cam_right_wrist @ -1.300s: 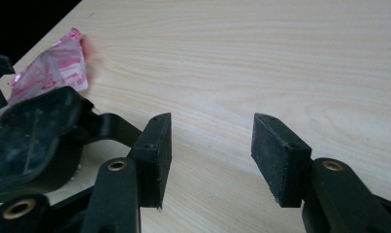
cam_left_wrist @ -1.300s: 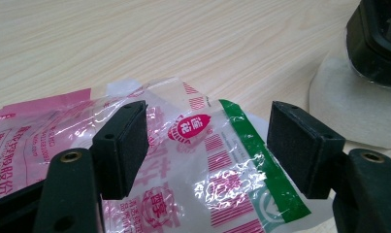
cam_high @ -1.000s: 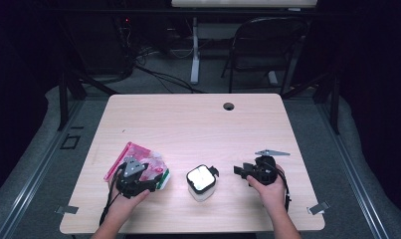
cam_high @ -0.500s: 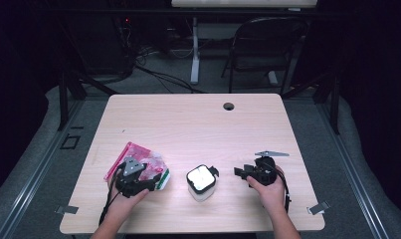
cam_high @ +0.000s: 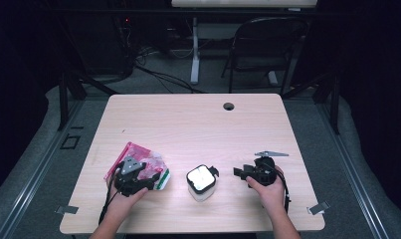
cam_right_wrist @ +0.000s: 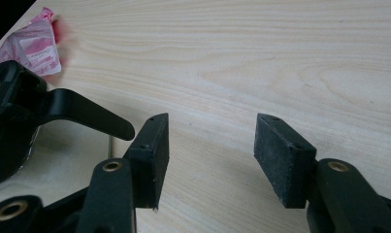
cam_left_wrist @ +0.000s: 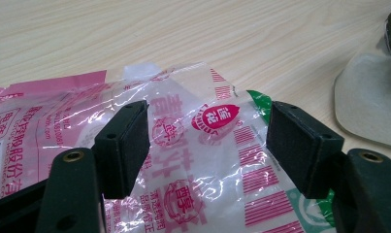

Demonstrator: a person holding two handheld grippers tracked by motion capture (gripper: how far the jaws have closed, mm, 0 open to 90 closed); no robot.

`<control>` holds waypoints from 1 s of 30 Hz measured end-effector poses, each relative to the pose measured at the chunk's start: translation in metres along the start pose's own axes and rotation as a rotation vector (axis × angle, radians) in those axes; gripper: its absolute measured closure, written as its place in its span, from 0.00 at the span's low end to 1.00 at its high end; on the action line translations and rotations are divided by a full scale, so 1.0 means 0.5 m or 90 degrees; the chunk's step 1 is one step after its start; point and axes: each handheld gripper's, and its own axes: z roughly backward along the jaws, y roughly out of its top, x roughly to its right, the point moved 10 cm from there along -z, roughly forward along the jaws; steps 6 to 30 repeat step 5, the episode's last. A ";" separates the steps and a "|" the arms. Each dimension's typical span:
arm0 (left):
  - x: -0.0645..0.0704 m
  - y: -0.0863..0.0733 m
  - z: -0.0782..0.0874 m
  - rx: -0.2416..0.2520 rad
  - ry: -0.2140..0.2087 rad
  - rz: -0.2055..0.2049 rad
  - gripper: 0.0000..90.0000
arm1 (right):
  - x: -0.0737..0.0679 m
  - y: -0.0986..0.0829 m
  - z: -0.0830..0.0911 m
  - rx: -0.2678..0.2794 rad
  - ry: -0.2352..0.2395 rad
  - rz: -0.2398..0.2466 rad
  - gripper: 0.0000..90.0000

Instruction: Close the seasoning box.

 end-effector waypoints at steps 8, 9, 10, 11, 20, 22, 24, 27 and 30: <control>0.000 0.005 0.006 0.002 -0.004 0.010 0.36 | 0.003 0.002 0.002 0.003 -0.001 -0.004 0.52; 0.000 0.005 0.006 0.002 -0.004 0.010 0.36 | 0.003 0.002 0.002 0.003 -0.001 -0.004 0.52; 0.000 0.005 0.006 0.002 -0.004 0.010 0.36 | 0.003 0.002 0.002 0.003 -0.001 -0.004 0.52; 0.000 0.005 0.006 0.002 -0.004 0.010 0.36 | 0.003 0.002 0.002 0.003 -0.001 -0.004 0.52; 0.000 0.005 0.006 0.002 -0.004 0.010 0.36 | 0.003 0.002 0.002 0.003 -0.001 -0.004 0.52; 0.000 0.005 0.006 0.002 -0.004 0.010 0.36 | 0.003 0.002 0.002 0.003 -0.001 -0.004 0.52; 0.000 0.005 0.006 0.002 -0.004 0.010 0.36 | 0.003 0.002 0.002 0.003 -0.001 -0.004 0.52; 0.000 0.005 0.006 0.002 -0.004 0.010 0.36 | 0.003 0.002 0.002 0.003 -0.001 -0.004 0.52; 0.000 0.005 0.006 0.002 -0.004 0.010 0.36 | 0.003 0.002 0.002 0.003 -0.001 -0.004 0.52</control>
